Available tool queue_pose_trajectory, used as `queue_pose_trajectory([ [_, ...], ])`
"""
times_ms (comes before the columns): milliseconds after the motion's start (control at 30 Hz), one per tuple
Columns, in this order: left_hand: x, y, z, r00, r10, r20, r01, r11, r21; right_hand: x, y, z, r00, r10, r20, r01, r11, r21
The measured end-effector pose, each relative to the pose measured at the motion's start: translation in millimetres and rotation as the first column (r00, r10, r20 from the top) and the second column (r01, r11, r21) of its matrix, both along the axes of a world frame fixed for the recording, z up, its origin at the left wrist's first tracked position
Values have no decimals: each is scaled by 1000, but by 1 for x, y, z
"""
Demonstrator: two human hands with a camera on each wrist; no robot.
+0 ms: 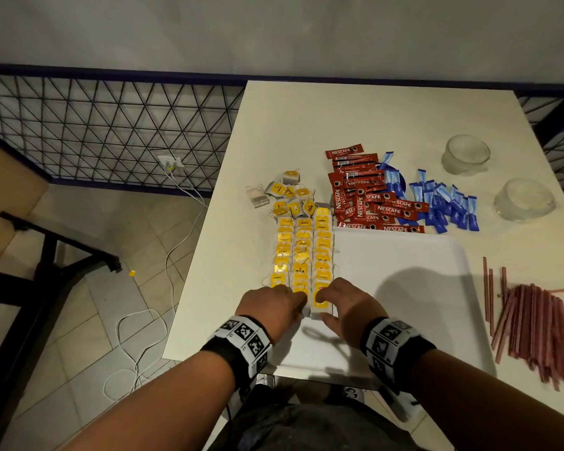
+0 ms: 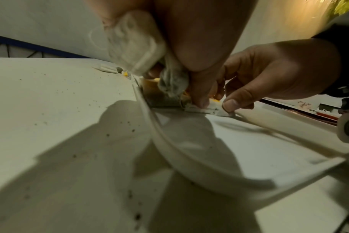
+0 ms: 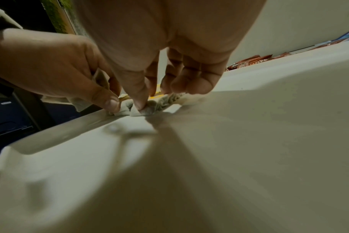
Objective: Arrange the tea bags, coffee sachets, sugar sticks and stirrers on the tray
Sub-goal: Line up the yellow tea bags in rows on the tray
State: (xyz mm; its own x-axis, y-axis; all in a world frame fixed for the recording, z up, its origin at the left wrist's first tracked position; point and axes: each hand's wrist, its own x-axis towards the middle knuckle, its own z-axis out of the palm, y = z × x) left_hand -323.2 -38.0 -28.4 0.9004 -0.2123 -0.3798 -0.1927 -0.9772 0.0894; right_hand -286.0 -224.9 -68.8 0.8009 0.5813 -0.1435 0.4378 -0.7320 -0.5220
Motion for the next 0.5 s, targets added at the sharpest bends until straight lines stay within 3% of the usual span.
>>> queue_pose_trajectory([
  [167,2,-1,-2,1000,5,9,-5,1000,15,1,1,3,999,0,-48,-2,999,-42],
  [233,4,4,0,995,93,-32,-96,989,-109,1,1,6,998,-4,-56,1,999,-50],
  [267,4,8,1,976,201,-84,-216,944,-250,1,2,10,998,-14,-57,12,999,-40],
  [300,4,12,5,929,336,-155,-370,821,-435,3,3,15,998,-33,-59,32,999,-13],
  [333,4,15,9,856,456,-245,-501,610,-613,5,6,22,996,-58,-69,59,998,17],
  [367,5,18,14,760,519,-391,-601,334,-726,9,10,30,993,-81,-85,85,995,42],
  [400,7,20,17,651,488,-582,-671,11,-742,13,14,38,990,-95,-103,103,992,71],
  [433,8,22,23,544,373,-751,-694,-303,-653,16,20,47,988,-101,-120,115,987,112],
  [467,10,24,28,466,244,-851,-680,-516,-520,20,26,56,986,-102,-130,123,978,166],
  [500,12,25,33,419,154,-895,-666,-617,-419,22,32,64,987,-93,-133,120,968,218],
])
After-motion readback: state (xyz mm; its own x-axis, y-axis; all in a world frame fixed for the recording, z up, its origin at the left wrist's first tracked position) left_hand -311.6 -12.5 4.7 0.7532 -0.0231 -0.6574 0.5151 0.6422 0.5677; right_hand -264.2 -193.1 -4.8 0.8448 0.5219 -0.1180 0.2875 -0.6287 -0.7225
